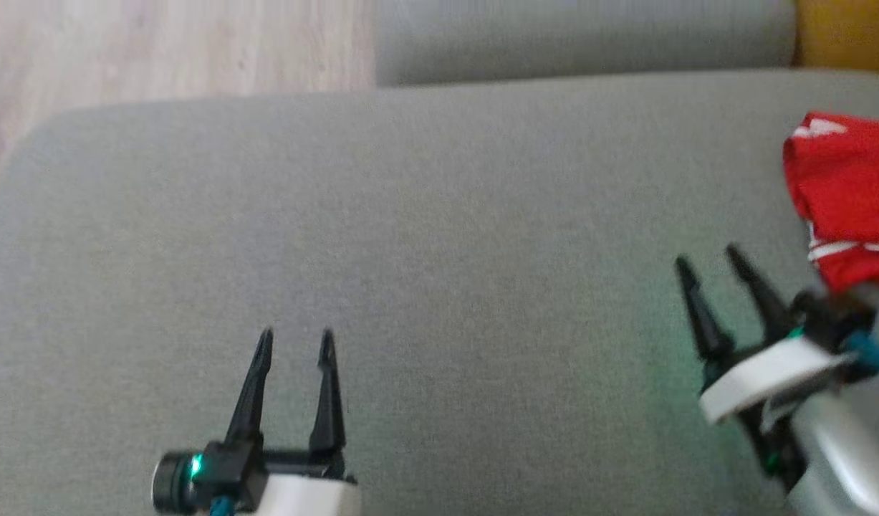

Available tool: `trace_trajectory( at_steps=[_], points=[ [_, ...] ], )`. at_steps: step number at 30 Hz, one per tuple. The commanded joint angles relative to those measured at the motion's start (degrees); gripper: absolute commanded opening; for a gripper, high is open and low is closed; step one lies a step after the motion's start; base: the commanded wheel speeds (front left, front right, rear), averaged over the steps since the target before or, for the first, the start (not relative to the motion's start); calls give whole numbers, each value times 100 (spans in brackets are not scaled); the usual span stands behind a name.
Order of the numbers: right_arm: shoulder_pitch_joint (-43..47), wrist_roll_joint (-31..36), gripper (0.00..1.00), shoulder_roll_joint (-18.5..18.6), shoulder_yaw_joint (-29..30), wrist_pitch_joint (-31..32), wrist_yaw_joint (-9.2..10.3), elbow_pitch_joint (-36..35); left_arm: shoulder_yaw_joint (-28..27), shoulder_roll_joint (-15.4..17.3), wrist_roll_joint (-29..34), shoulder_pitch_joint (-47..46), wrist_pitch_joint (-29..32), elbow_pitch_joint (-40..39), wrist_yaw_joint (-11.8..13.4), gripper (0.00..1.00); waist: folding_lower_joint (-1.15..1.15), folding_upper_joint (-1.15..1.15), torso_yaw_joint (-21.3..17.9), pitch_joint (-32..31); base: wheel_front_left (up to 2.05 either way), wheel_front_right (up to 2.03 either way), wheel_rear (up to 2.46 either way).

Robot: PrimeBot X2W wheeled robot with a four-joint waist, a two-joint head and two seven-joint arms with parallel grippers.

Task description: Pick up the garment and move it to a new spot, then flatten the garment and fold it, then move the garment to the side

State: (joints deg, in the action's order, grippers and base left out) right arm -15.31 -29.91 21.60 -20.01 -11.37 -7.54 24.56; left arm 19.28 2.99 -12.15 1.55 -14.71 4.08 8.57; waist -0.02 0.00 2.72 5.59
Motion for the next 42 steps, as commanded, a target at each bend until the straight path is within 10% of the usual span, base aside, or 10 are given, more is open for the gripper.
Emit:
trace_trajectory(
  at_steps=[1, 12, 28, 29, 42],
  points=[
    [256, 249, 100, -181, -4, -275, 5, -138, -260, -12, -75, 114, -29, -96, 6, 100, 2, 0, 160, -570, 0, 0, 0],
    [1765, 1499, 100, -1504, 1359, -362, 5, -1689, -396, -12, -121, 722, -29, -200, -75, 100, 2, 0, 234, -1110, 0, 0, 0],
    [2486, 1753, 100, -1793, 1548, -363, 5, -1971, -578, -12, 72, 1126, -29, -253, -302, 100, 2, 0, 168, -1407, 0, 0, 0],
    [2499, 1748, 0, -1798, 1542, -363, 5, -1972, -580, -12, 76, 1132, -29, -252, -304, 0, 2, 0, 168, -1407, 0, 0, 0],
    [2681, 1099, 0, -1802, 1695, -151, 0, -1363, -503, 48, -666, 1344, 118, 319, -390, 0, 2, 0, 132, -1342, 0, 0, 0]
  ],
)
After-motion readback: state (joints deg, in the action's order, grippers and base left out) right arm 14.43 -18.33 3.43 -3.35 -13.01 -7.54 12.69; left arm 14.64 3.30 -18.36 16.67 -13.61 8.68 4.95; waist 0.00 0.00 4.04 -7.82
